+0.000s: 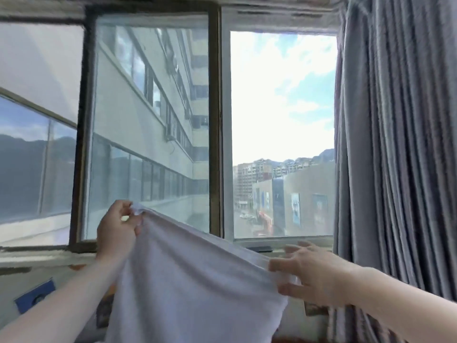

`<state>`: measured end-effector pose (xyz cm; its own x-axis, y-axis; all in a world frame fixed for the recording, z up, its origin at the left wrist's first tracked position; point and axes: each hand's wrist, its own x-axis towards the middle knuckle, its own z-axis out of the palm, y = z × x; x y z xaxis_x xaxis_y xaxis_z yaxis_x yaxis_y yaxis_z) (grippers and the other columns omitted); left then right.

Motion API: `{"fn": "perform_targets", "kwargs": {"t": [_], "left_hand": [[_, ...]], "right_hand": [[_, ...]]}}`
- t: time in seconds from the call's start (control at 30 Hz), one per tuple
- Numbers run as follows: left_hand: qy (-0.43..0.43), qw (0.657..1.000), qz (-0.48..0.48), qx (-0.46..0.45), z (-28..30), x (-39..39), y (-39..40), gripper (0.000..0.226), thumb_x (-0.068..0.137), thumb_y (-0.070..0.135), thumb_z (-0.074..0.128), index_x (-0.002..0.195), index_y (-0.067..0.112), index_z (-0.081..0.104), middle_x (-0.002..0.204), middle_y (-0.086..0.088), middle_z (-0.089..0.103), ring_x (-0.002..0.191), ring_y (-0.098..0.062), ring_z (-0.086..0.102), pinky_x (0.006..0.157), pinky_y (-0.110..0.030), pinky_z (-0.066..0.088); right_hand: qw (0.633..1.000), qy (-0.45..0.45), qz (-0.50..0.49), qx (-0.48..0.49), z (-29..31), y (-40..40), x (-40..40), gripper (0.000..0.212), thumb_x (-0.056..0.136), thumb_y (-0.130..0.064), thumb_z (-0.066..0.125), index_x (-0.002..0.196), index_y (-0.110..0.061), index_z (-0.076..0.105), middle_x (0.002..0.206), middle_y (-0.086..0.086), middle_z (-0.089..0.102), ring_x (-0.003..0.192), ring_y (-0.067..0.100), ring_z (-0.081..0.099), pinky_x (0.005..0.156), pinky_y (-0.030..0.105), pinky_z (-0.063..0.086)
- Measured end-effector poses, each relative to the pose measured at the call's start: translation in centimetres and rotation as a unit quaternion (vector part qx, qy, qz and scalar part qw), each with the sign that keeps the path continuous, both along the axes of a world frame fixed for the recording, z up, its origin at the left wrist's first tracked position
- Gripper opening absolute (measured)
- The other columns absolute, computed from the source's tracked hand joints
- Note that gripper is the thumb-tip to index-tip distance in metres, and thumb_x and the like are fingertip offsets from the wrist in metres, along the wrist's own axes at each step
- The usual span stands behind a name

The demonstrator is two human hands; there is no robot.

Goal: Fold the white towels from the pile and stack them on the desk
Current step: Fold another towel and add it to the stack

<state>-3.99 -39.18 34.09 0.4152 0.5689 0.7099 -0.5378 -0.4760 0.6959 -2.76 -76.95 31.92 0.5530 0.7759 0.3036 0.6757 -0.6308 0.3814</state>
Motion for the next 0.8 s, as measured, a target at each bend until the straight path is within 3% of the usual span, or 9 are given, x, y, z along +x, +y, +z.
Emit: {"fn": "perform_targets", "kwargs": {"t": [0.13, 0.27, 0.33, 0.4, 0.47, 0.57, 0.63, 0.7, 0.8], "left_hand": [[-0.047, 0.998, 0.023, 0.044, 7.3, -0.3, -2.9, 0.016, 0.094, 0.004, 0.057, 0.107, 0.012, 0.058, 0.104, -0.008, 0.063, 0.094, -0.032, 0.059, 0.084, -0.041, 0.047], [-0.072, 0.994, 0.066, 0.043, 11.3, -0.3, -5.6, 0.011, 0.094, 0.008, 0.057, 0.098, 0.018, 0.055, 0.096, 0.0, 0.059, 0.088, -0.02, 0.053, 0.074, -0.029, 0.035], [-0.068, 0.995, 0.066, 0.023, 12.1, -0.4, -6.1, 0.007, 0.094, 0.01, 0.056, 0.094, 0.016, 0.055, 0.093, 0.001, 0.059, 0.088, -0.021, 0.055, 0.072, -0.028, 0.034], [-0.064, 0.995, 0.068, 0.036, 12.7, -0.6, -6.2, 0.005, 0.095, 0.01, 0.056, 0.094, 0.015, 0.055, 0.092, 0.0, 0.06, 0.088, -0.022, 0.056, 0.071, -0.029, 0.034], [-0.061, 0.994, 0.07, 0.056, 13.5, -1.0, -6.3, 0.003, 0.095, 0.01, 0.056, 0.096, 0.013, 0.056, 0.097, -0.003, 0.061, 0.088, -0.022, 0.056, 0.072, -0.029, 0.034], [-0.082, 0.991, 0.081, 0.066, 14.9, -1.9, -6.5, 0.007, 0.094, 0.007, 0.057, 0.097, 0.013, 0.058, 0.097, -0.004, 0.062, 0.09, -0.021, 0.056, 0.073, -0.026, 0.034], [-0.091, 0.989, 0.092, 0.075, 15.6, -2.5, -6.7, 0.01, 0.093, 0.005, 0.057, 0.096, 0.015, 0.057, 0.095, -0.002, 0.061, 0.088, -0.019, 0.055, 0.07, -0.024, 0.033], [-0.087, 0.988, 0.098, 0.086, 15.8, -2.8, -6.7, 0.011, 0.092, 0.004, 0.056, 0.095, 0.015, 0.057, 0.095, -0.002, 0.06, 0.086, -0.019, 0.055, 0.071, -0.026, 0.036], [-0.073, 0.989, 0.103, 0.082, 15.7, -2.7, -6.6, 0.011, 0.093, 0.004, 0.055, 0.094, 0.015, 0.055, 0.098, -0.005, 0.06, 0.088, -0.021, 0.055, 0.074, -0.027, 0.038]], "right_hand": [[0.995, -0.046, -0.001, -0.084, 4.4, 1.1, 0.0, 0.036, 0.087, -0.058, 0.053, 0.096, -0.026, 0.063, 0.106, -0.007, 0.055, 0.113, 0.018, 0.039, 0.105, 0.037, 0.025], [0.994, -0.049, 0.063, -0.076, 6.0, 2.5, -0.3, 0.036, 0.09, -0.052, 0.055, 0.086, -0.019, 0.067, 0.103, -0.006, 0.059, 0.106, 0.014, 0.039, 0.1, 0.033, 0.026], [0.994, -0.035, 0.098, -0.04, 5.9, 3.0, -0.5, 0.024, 0.096, -0.048, 0.05, 0.096, -0.025, 0.059, 0.095, -0.002, 0.057, 0.103, 0.018, 0.046, 0.096, 0.035, 0.028], [0.994, 0.014, 0.105, 0.013, 5.8, 3.1, -0.6, 0.014, 0.098, -0.046, 0.046, 0.11, -0.039, 0.045, 0.093, -0.01, 0.047, 0.104, 0.022, 0.053, 0.104, 0.044, 0.028], [0.99, 0.067, 0.113, 0.058, 5.7, 3.0, -0.5, 0.01, 0.095, -0.042, 0.047, 0.103, -0.043, 0.041, 0.088, -0.016, 0.042, 0.1, 0.015, 0.053, 0.107, 0.046, 0.027], [0.98, 0.132, 0.134, 0.071, 5.2, 3.5, -0.4, 0.008, 0.092, -0.035, 0.043, 0.09, -0.029, 0.038, 0.088, -0.004, 0.051, 0.093, 0.017, 0.057, 0.09, 0.033, 0.04], [0.974, 0.181, 0.114, 0.07, 4.8, 3.6, -0.6, 0.014, 0.094, -0.038, 0.045, 0.097, -0.026, 0.039, 0.1, 0.008, 0.059, 0.096, 0.025, 0.061, 0.085, 0.035, 0.045], [0.969, 0.216, 0.103, 0.063, 5.0, 3.8, -1.2, 0.02, 0.089, -0.04, 0.052, 0.102, -0.028, 0.043, 0.103, 0.0, 0.063, 0.097, 0.022, 0.062, 0.087, 0.033, 0.047], [0.95, 0.287, 0.111, 0.047, 5.8, 5.1, -2.4, 0.007, 0.085, -0.034, 0.06, 0.084, -0.03, 0.054, 0.077, -0.016, 0.053, 0.075, 0.015, 0.053, 0.069, 0.031, 0.043]]}}
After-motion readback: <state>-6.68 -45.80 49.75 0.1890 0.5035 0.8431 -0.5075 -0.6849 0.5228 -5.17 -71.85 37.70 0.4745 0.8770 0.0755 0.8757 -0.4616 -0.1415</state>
